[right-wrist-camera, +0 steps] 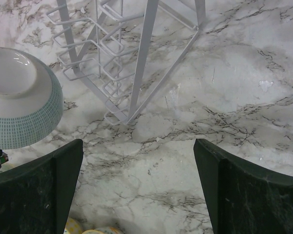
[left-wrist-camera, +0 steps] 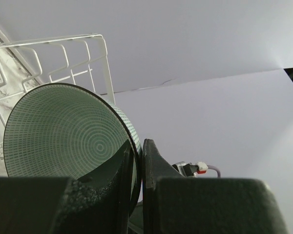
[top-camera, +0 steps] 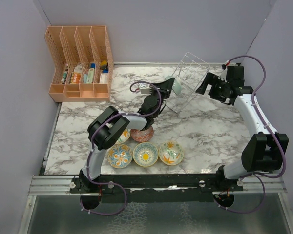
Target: Load the bowls into the dish rack
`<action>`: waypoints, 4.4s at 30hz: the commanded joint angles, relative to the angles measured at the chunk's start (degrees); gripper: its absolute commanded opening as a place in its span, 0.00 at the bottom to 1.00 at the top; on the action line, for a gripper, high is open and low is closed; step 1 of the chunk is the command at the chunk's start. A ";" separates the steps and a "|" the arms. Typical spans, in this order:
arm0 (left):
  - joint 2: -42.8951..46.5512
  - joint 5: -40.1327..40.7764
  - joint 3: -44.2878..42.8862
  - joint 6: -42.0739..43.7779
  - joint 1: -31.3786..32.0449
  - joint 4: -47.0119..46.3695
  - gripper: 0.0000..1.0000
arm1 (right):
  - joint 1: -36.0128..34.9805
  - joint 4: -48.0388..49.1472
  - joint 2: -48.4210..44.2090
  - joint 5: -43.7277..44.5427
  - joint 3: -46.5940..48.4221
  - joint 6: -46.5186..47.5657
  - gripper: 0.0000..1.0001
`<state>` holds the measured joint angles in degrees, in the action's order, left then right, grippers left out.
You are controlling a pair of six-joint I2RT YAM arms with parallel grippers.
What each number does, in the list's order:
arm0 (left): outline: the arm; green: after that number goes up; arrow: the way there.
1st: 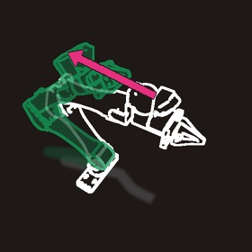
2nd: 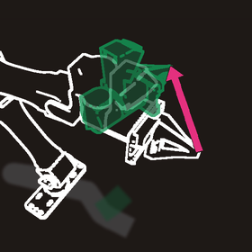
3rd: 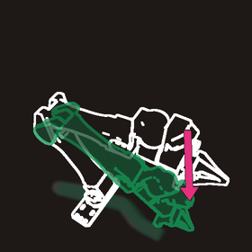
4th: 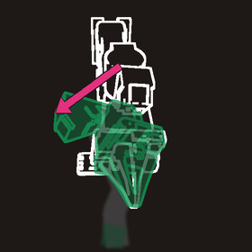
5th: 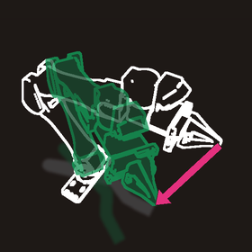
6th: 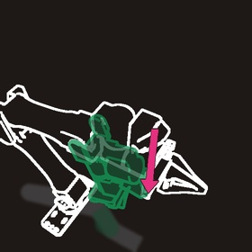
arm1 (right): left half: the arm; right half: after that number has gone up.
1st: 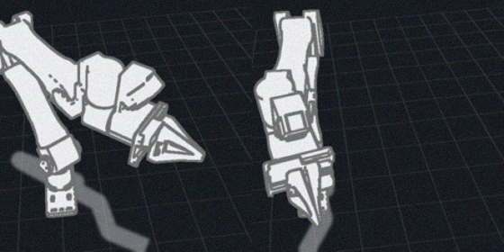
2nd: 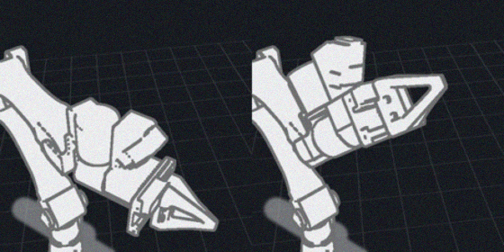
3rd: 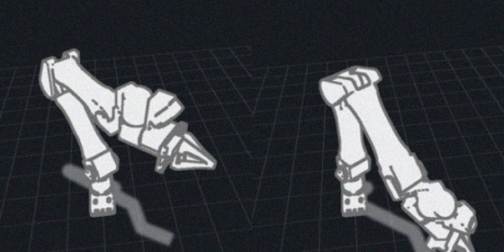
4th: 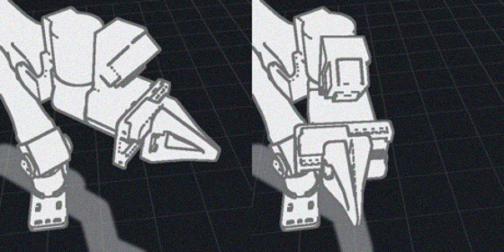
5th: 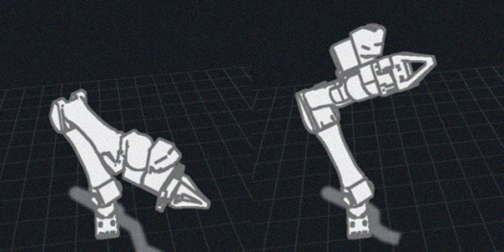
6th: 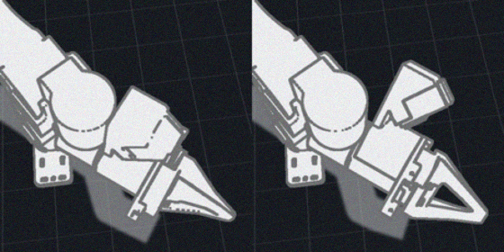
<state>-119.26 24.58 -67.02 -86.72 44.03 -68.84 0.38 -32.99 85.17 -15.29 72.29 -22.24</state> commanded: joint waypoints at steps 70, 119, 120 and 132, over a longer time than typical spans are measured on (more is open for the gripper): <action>-14.04 13.37 -10.32 -15.66 0.53 -8.56 0.00 | 0.17 1.77 3.67 -7.70 2.72 -0.29 0.90; -21.23 -32.31 -20.55 1.50 -15.35 -13.57 0.00 | 0.14 3.28 3.10 -6.68 4.33 0.82 0.88; -22.28 -32.99 -21.82 1.02 -15.44 -13.97 0.00 | 0.14 3.24 3.19 -6.68 4.47 0.87 0.88; -24.96 -26.67 -19.91 -6.16 -15.38 -17.96 0.00 | 0.15 2.50 5.12 -6.57 7.33 0.94 0.88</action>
<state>-143.02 -5.76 -88.25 -88.09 28.51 -78.61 0.38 -30.02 90.21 -22.59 76.88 -22.20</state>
